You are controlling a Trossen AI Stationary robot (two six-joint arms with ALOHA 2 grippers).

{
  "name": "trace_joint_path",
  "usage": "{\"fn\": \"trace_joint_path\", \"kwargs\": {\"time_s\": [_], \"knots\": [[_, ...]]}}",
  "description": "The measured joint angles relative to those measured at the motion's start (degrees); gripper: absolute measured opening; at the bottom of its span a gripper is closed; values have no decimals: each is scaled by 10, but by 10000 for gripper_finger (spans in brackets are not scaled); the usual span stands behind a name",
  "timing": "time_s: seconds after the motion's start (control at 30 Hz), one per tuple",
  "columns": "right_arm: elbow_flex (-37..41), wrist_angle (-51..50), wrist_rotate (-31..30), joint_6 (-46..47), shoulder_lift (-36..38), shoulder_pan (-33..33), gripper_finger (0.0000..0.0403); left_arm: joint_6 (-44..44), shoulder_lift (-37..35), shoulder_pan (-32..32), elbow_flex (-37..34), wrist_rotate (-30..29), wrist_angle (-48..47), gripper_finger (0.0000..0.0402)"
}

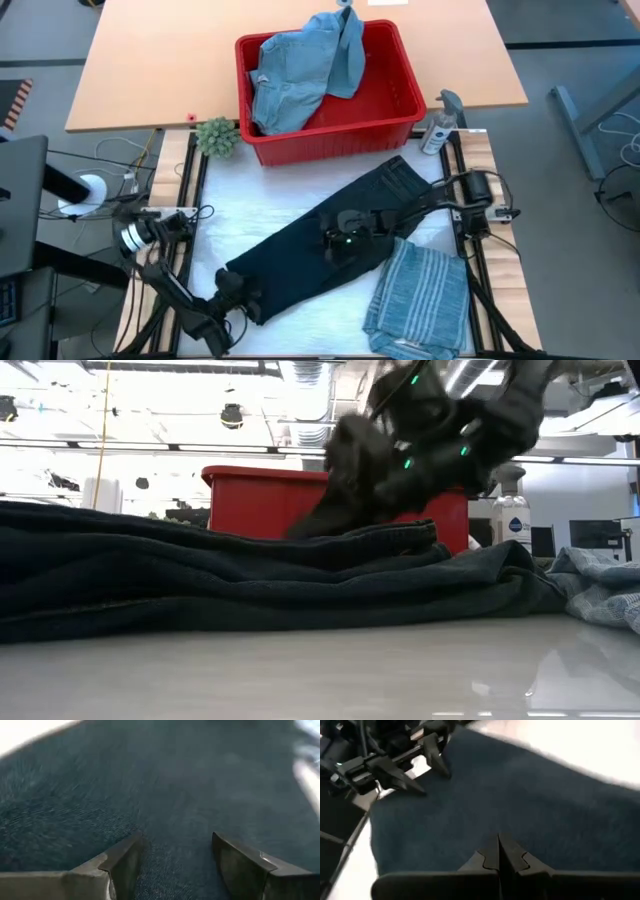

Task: Fold Laundry from Bin
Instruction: Fold the blue denim pants

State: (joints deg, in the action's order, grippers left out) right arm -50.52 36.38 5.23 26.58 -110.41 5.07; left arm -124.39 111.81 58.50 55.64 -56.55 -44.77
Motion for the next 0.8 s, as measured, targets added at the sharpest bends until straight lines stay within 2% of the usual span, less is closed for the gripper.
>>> {"fn": "trace_joint_path", "kwargs": {"time_s": [0.17, 0.27, 0.33, 0.5, 0.6, 0.7, 0.8], "knots": [[-33, 32, 29, 29, -74, -4, 16, -52, 78, 0, 4, -5, -2, 233], [-43, 36, 33, 27, -87, -4, 16, -33, 85, -1, 13, -2, -14, 233], [-43, 35, 33, 23, -87, -7, 16, -40, 75, -5, 26, 16, -62, 233], [-41, -13, 41, -17, -37, -33, 16, -43, 7, -3, 28, 101, -208, 233], [-42, -98, 39, -47, 15, -61, 16, -18, -26, 5, 11, 125, -221, 233], [-41, -178, 37, -94, 75, -80, 17, -32, -52, 13, -1, 128, -237, 233], [-41, -175, 37, -126, 132, -87, 17, -85, -85, 19, 3, 101, -292, 233]]}}
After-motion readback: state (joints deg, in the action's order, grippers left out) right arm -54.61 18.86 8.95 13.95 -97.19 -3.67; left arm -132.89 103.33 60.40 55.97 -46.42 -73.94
